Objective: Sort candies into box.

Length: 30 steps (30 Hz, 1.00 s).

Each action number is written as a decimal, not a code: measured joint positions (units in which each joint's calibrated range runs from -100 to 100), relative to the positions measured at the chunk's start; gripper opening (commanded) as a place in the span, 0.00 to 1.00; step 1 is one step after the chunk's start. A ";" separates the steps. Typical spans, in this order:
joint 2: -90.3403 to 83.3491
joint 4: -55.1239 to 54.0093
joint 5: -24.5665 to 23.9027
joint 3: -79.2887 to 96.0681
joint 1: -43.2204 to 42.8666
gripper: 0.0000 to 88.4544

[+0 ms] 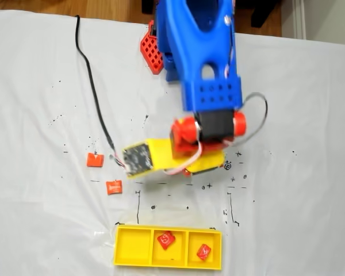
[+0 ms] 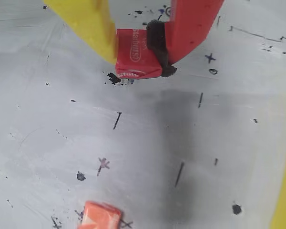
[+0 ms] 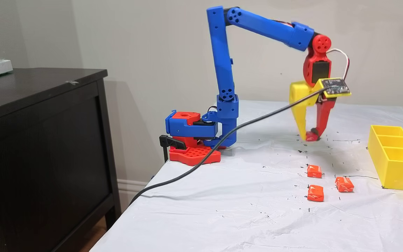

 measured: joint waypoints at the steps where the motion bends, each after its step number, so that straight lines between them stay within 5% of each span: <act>1: -1.35 0.24 0.05 -0.51 0.55 0.00; 14: -6.18 -8.57 -1.07 -8.13 9.29 0.00; 30: 14.97 -11.83 -1.27 -28.91 15.53 0.00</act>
